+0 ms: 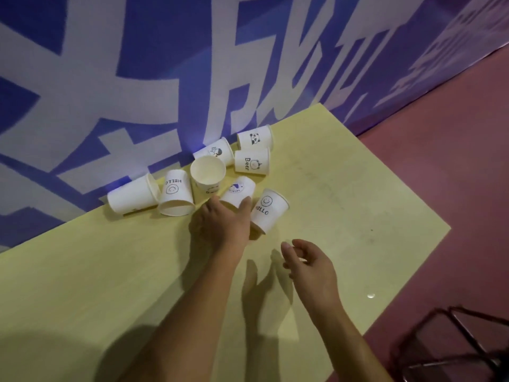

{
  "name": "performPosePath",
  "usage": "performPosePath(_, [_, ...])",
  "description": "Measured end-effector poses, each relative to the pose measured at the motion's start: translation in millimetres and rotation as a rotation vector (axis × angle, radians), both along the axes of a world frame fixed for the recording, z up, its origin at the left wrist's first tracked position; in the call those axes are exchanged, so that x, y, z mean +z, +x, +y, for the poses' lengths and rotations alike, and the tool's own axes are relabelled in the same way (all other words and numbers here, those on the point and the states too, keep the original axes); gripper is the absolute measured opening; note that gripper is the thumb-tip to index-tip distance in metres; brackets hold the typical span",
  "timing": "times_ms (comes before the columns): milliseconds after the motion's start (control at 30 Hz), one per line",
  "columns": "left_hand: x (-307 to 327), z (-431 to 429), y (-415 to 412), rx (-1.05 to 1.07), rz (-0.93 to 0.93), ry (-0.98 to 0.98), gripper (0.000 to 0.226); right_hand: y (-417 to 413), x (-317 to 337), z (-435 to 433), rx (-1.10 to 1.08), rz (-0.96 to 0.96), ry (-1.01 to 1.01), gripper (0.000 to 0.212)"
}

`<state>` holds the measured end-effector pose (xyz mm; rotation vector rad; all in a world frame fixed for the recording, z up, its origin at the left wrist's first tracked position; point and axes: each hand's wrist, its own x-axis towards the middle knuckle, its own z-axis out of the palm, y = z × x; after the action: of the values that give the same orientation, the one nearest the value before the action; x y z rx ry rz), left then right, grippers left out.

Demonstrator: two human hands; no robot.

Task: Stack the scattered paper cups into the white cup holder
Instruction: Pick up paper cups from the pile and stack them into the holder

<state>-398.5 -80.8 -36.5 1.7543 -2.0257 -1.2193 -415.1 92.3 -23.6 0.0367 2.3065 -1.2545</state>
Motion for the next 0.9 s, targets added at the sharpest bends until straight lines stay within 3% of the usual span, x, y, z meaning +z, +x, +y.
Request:
performPosePath(133, [10.3,2.8,18.8,0.016,0.173,0.022,0.065,-31.8,-10.9,-38.0,-0.083,-0.115,0.022,0.072])
performPosePath(267, [24.8,9.3,75.9,-0.05,0.289,-0.068,0.071,-54.3,-7.5,-78.9,-0.127,-0.177,0.03,0.079])
performPosePath(433, [37.2,10.1,160.6,-0.012,0.323,-0.06,0.07,-63.1,-21.3,-104.2,-0.163,-0.107,0.107,0.095])
performPosePath(600, [45.5,-6.2,230.9,0.159,0.412,0.009,0.067,-33.6,-4.5,-102.5,-0.114,0.049,0.099,0.074])
performPosePath(733, [67.8,-17.4,291.1,0.195,0.48,-0.063,0.071,41.5,30.6,-99.0,0.134,0.216,0.026,0.059])
performPosePath(900, [94.6,-27.2,386.3,0.25,0.56,-0.124,0.066,182.1,81.9,-123.3,0.433,0.231,-0.208,0.037])
